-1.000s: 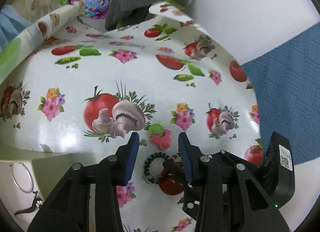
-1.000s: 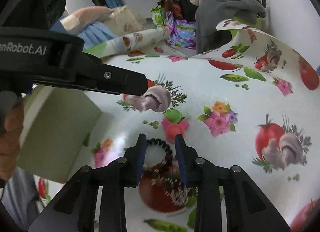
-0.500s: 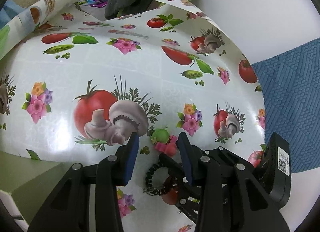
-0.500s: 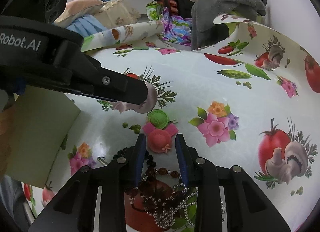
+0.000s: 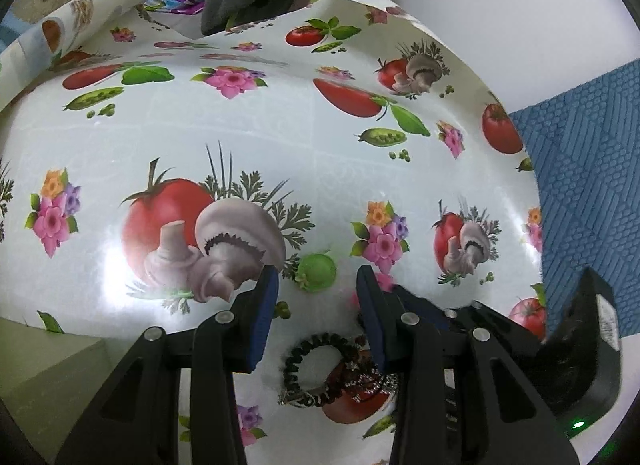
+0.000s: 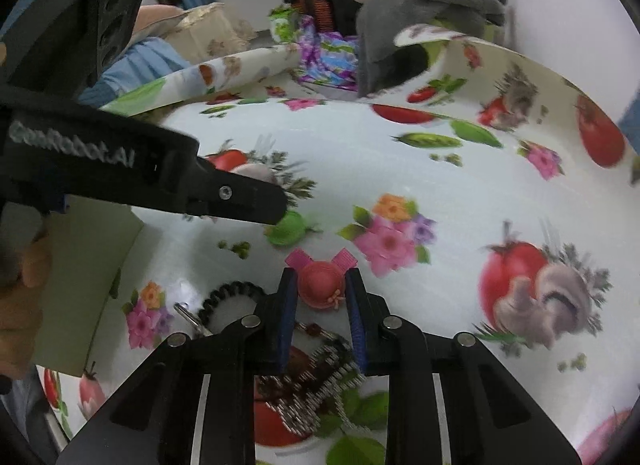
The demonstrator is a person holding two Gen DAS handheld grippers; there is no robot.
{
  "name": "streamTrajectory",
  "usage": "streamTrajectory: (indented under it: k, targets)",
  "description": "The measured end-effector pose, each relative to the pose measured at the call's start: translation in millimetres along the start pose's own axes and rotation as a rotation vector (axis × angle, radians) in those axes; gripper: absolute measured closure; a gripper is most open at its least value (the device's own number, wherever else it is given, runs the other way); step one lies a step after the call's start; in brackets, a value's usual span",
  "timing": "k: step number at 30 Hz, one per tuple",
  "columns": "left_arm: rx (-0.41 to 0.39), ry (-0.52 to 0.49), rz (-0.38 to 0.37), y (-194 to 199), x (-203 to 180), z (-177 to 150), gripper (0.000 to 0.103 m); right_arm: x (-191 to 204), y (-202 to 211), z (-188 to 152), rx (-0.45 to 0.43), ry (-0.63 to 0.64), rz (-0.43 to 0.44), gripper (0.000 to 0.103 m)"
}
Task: Organize jewelry
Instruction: 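Grasp the pink hat-shaped ornament with the right tool while the left tool grasps the green bead charm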
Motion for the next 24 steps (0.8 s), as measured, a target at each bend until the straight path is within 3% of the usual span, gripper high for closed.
streamTrajectory:
  k: [8,18,22,24]
  targets:
    - [0.016,-0.078,0.053,-10,-5,1,0.062,-38,20,-9,0.029,-0.129,-0.083,0.081]
    - [0.035,-0.177,0.13,-22,-18,-1,0.062,-61,35,-10,0.02,-0.185,-0.148,0.081]
    - [0.038,-0.199,0.132,-26,-23,-3,0.08,-64,35,-12,0.024,-0.19,-0.155,0.081]
    - [0.036,-0.205,0.142,-25,-23,-4,0.084,-64,35,-12,0.026,-0.191,-0.154,0.081]
Point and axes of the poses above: each gripper's, at about its wrist camera, not at the fingertips, and y roughly against the way its jaws point, x to its left, z to its top, the point moved 10 cm from there along -y, roughly the way its jaws point, and after that the axes turned 13 degrees about -y, right-handed, at the moved point
